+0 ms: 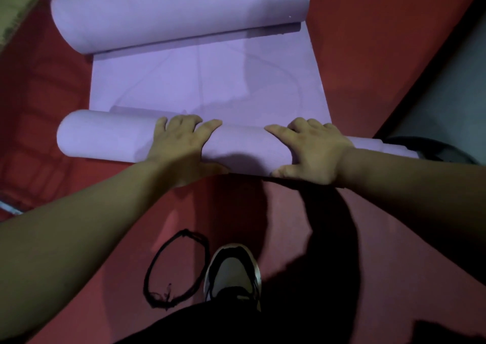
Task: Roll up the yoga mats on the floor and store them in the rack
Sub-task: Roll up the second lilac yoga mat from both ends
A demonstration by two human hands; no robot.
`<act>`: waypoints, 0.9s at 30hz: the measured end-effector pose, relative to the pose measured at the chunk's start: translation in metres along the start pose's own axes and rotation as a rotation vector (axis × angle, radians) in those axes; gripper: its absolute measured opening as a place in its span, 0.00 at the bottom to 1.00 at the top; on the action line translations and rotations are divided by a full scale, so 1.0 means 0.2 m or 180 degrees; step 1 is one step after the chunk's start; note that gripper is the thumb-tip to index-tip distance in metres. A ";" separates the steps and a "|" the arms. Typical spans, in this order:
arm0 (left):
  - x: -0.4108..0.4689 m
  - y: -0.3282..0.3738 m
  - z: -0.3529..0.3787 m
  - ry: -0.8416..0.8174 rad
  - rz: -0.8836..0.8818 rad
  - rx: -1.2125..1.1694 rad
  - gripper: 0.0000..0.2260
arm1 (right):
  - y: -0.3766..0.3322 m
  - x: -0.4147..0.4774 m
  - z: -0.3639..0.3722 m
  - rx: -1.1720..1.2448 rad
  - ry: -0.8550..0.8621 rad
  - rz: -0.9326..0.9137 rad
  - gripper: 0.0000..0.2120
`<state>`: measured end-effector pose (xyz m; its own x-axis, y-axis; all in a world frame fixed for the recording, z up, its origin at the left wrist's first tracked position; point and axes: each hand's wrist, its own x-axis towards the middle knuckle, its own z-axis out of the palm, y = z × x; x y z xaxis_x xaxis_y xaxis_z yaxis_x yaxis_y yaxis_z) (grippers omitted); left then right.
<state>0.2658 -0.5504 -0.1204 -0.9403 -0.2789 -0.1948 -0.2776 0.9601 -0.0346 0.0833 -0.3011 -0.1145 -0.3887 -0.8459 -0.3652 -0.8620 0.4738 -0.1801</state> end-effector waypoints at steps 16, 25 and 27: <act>0.14 -0.04 -0.12 -0.0613 -0.0063 -0.0278 0.49 | 0.01 -0.03 0.02 -0.0422 0.0350 0.0206 0.47; 0.11 -0.04 -0.02 -0.0164 -0.0039 -0.0001 0.51 | 0.06 0.04 -0.07 0.0072 -0.0022 0.0209 0.47; 0.15 -0.06 -0.04 -0.0249 -0.0005 0.0004 0.50 | 0.06 0.05 -0.08 0.0044 0.0006 0.0238 0.47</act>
<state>0.2397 -0.5695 -0.1179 -0.9216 -0.2780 -0.2707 -0.2789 0.9596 -0.0362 0.0644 -0.3072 -0.1059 -0.4525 -0.8085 -0.3763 -0.8260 0.5390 -0.1649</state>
